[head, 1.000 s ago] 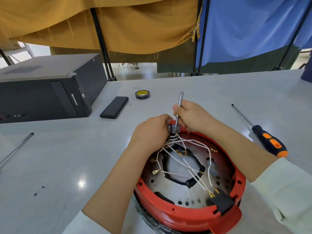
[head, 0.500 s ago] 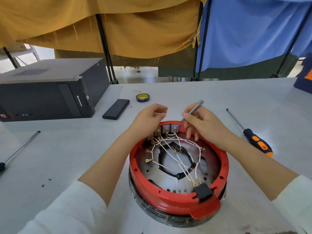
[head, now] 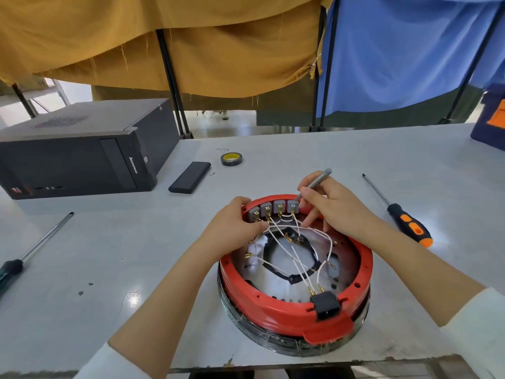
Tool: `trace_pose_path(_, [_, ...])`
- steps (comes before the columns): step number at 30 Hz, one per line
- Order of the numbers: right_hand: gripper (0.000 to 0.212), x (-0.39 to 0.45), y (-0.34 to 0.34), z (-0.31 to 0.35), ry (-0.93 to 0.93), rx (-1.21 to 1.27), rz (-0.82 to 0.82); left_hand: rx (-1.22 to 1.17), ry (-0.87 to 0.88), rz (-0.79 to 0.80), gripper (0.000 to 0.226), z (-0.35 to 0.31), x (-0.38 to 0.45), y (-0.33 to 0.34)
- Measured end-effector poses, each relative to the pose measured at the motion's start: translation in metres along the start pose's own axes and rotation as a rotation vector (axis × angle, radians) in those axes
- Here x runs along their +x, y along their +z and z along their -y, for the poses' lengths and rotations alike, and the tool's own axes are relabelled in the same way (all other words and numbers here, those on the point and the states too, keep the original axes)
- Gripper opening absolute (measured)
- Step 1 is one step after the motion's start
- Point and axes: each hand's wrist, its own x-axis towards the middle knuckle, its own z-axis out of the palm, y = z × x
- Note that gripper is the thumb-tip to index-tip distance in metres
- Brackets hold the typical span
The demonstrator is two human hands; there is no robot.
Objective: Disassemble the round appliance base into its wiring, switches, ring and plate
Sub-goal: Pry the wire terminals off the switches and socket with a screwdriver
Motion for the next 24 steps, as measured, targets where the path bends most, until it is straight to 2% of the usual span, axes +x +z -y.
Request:
trace_pose_path(6, [0.01,-0.005,-0.005,0.002,0.007,0.011,-0.007,-0.05,0.072,0.099,0.067,-0.004,0.01,-0.001])
trace_pose_path(12, [0.013,0.007,-0.012,0.014,-0.053,0.037,0.003,-0.025,0.143,0.145,0.062,-0.012,0.022,0.001])
trace_pose_path(16, [0.009,0.022,-0.003,0.016,-0.075,-0.035,0.048,-0.022,0.162,0.174,0.058,-0.013,0.026,-0.001])
trace_pose_path(20, [0.015,0.037,0.008,0.014,-0.071,-0.158,0.095,-0.051,0.173,0.203,0.061,-0.011,0.031,-0.002])
trace_pose_path(24, [0.017,0.041,0.012,0.004,-0.108,-0.175,0.046,-0.044,0.196,0.243,0.059,-0.01,0.037,-0.006])
